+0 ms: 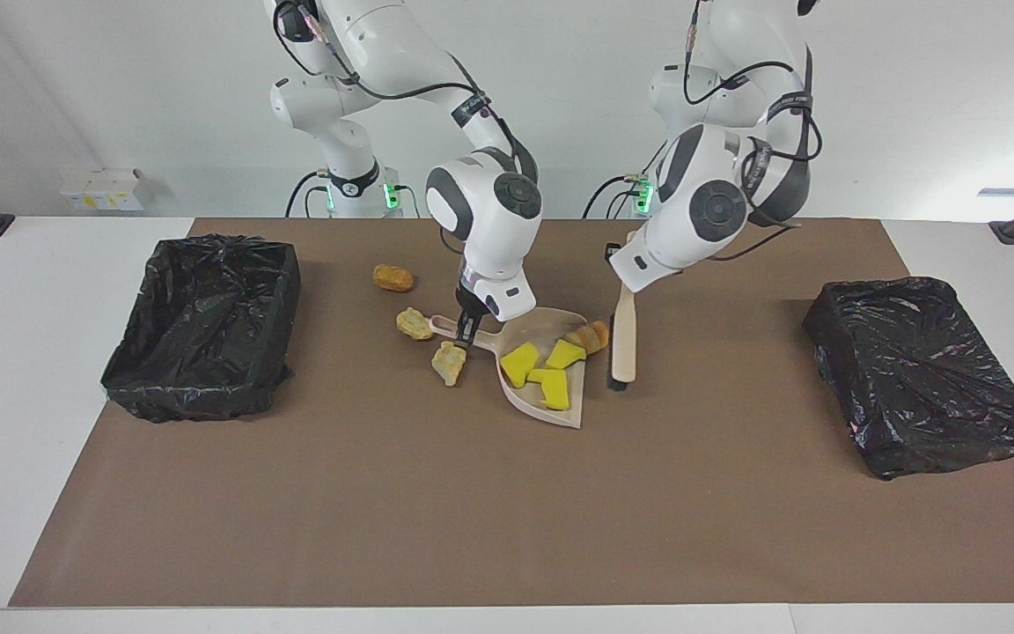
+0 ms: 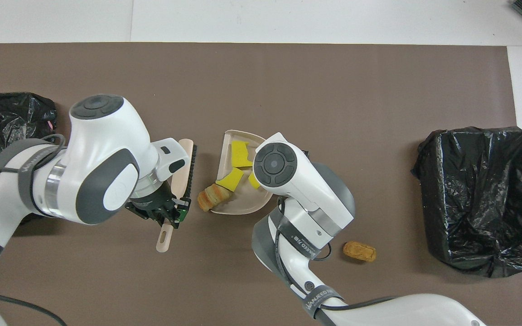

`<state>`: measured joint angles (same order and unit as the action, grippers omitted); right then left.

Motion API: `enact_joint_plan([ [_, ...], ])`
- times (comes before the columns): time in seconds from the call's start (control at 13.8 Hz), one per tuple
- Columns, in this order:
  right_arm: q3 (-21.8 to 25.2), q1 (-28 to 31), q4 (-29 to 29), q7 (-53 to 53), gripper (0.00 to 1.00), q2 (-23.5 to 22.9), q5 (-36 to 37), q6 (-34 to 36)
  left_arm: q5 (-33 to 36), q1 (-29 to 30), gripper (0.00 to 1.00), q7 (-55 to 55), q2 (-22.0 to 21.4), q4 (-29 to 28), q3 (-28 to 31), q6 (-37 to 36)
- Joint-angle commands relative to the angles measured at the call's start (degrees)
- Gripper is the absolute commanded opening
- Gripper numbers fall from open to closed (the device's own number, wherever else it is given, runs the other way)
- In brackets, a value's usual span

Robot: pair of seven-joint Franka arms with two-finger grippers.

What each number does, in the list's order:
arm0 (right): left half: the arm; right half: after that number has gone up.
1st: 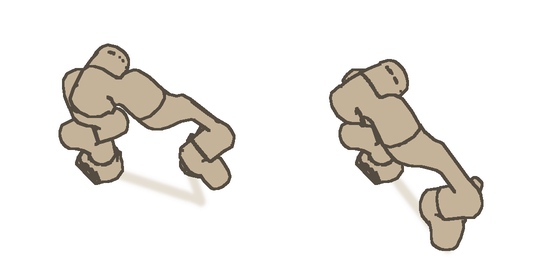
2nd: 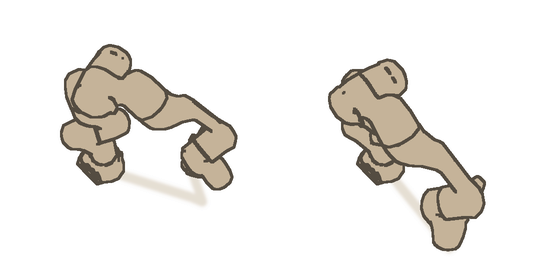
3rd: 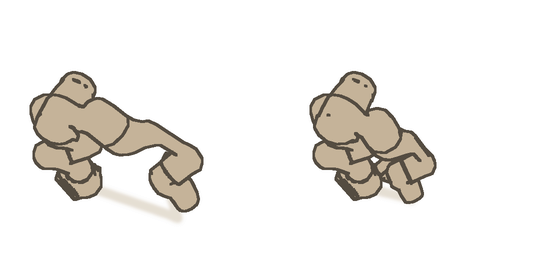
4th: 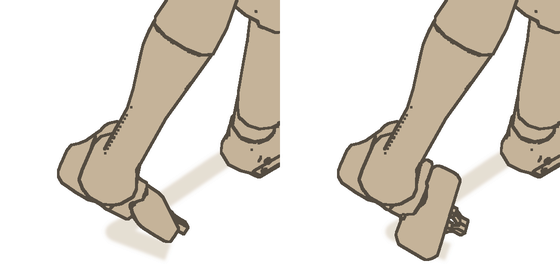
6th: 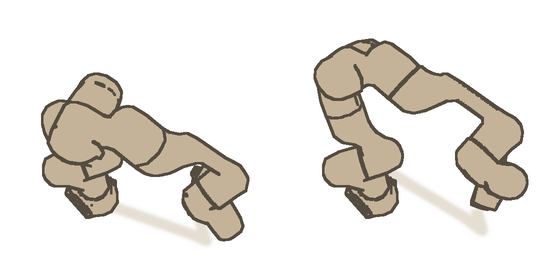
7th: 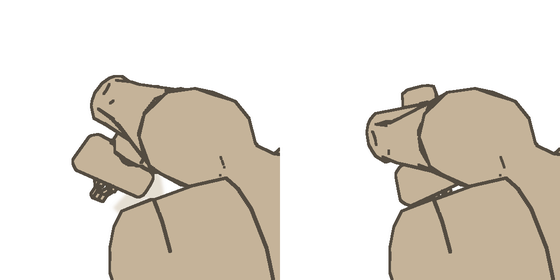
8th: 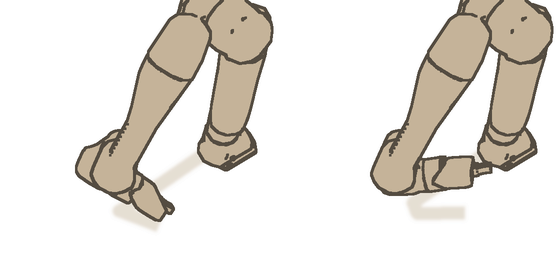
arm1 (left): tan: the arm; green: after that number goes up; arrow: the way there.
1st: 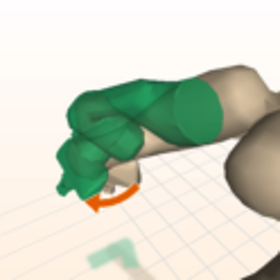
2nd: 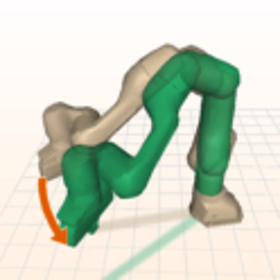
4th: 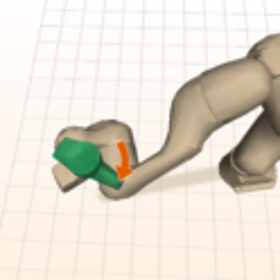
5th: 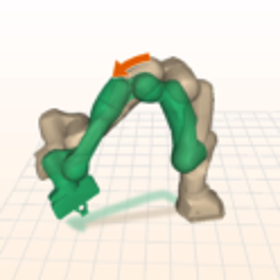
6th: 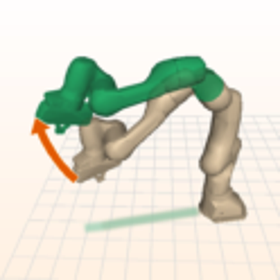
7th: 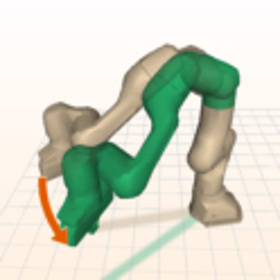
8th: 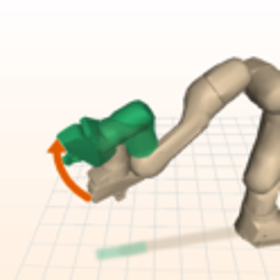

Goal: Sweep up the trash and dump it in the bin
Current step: 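Sweep the sponges and crusts into the dustpan with the left gripper's brush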

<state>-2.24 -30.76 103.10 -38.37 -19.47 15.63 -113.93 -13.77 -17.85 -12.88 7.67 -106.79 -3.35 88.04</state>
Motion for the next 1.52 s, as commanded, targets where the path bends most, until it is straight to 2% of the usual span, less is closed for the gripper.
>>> enact_joint_plan([
  [0.0,-0.31,1.57,0.26,-1.61,0.0,0.39,0.9,-0.86,-3.27,1.68,0.0,-8.26,-3.35,-5.94,-0.16,0.37],
  [0.15,-0.31,2.02,0.26,-2.24,0.0,0.48,0.9,-1.29,-8.53,0.37,0.0,-12.15,-9.22,-15.94,-0.25,6.32],
  [0.29,-0.31,2.1,1.14,-2.76,0.0,0.57,0.81,-2.88,-10.05,-3.49,0.0,-12.87,-11.71,-21.16,-0.34,14.59],
  [0.51,-0.4,2.1,2.46,-3.03,0.0,0.92,0.81,-6.47,-10.14,-10.43,0.0,-7.18,-8.47,-20.82,-0.34,22.77],
  [0.65,-0.4,1.49,3.86,-3.12,0.0,0.84,0.81,-9.9,-10.23,-11.07,0.0,-4.97,-7.5,-19.08,-0.43,23.67],
  [0.8,-0.4,1.49,3.61,-5.56,0.0,0.75,0.81,-10.18,-11.62,-10.98,0.0,-5.22,-5.4,-16.18,-0.43,26.47],
  [0.94,-0.31,1.49,3.08,-6.1,0.0,0.66,0.89,-9.39,-11.9,-10.46,0.0,-6.54,-3.46,-12.49,-0.25,22.65],
  [1.09,-0.31,2.01,2.55,-6.54,0.0,1.01,0.81,-8.86,-10.85,-9.84,0.0,-7.33,-3.8,-12.21,0.1,18.94],
  [1.23,-0.31,2.54,2.46,-8.04,0.0,1.8,0.81,-8.07,-4.82,-7.91,0.0,-6.55,-4.24,-9.86,0.54,14.82],
  [1.31,-0.31,2.72,2.46,-8.13,0.0,2.58,0.72,-7.2,-1.21,-7.56,0.0,-5.76,-4.24,-6.62,0.54,10.01],
  [1.45,-0.31,3.68,2.46,-8.22,0.0,4.25,0.81,-5.44,1.1,-6.51,0.0,-1.28,-4.24,-1.85,0.71,1.73],
])
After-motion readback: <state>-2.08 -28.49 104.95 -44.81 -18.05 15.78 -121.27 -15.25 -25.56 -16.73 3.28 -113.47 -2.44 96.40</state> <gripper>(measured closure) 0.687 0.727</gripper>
